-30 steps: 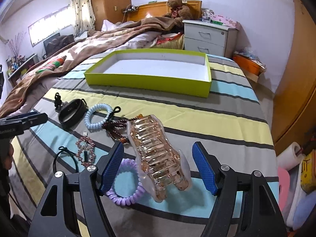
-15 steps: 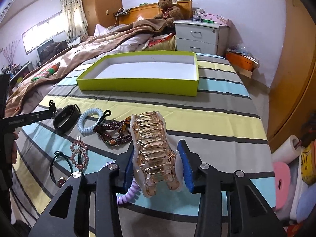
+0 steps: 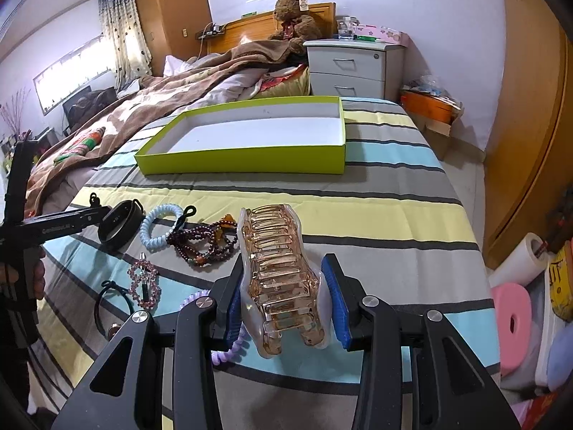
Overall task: Organize jewelry
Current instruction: 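Lift the claw clip with the right tool while the left tool grasps the black figurine charm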
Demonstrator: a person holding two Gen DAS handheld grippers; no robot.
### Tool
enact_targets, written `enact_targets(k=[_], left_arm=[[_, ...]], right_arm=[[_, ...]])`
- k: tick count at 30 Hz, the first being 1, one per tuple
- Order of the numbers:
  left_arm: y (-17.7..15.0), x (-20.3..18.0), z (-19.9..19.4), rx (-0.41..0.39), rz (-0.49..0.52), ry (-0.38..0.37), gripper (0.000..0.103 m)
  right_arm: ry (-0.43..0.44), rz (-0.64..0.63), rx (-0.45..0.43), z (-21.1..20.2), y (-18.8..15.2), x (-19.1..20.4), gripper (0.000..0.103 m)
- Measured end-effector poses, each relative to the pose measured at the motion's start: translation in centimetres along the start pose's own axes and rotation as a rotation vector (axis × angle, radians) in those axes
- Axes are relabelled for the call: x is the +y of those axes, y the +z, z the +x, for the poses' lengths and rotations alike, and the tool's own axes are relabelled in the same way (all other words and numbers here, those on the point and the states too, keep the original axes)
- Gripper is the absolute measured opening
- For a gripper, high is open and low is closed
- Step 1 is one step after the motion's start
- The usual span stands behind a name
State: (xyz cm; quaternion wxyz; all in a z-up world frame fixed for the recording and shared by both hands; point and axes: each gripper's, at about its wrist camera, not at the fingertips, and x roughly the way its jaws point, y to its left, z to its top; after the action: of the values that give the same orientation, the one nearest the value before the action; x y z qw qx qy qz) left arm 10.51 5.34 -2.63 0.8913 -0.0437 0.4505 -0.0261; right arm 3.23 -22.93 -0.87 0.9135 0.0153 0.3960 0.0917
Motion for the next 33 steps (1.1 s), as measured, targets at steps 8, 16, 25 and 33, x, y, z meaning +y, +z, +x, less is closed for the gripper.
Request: enact_targets(k=[8,16,25,33], left_arm=[[-0.1,-0.6,-0.4,-0.011,0.02,-0.019,0.025],[-0.1,-0.9,-0.8,-0.024,0.033,-0.017,0.021],[0.1,-0.6,-1.8,-0.048,0.026,-0.013,0.021],[1.1,-0.9,-3.1,-0.078,0.035,-0.022,0.021]], right_arm=[[-0.001,0.003,-0.008,-0.2,0.0,0.0,0.042],[-0.002,0.011,-0.017,-0.5,0.0,-0.1,0.042],[-0.01,0.012,-0.038,-1.4,0.4,0.2,0.042],[-0.015,0.012,-0.064,-2.3,1.6,0.1,0.042]])
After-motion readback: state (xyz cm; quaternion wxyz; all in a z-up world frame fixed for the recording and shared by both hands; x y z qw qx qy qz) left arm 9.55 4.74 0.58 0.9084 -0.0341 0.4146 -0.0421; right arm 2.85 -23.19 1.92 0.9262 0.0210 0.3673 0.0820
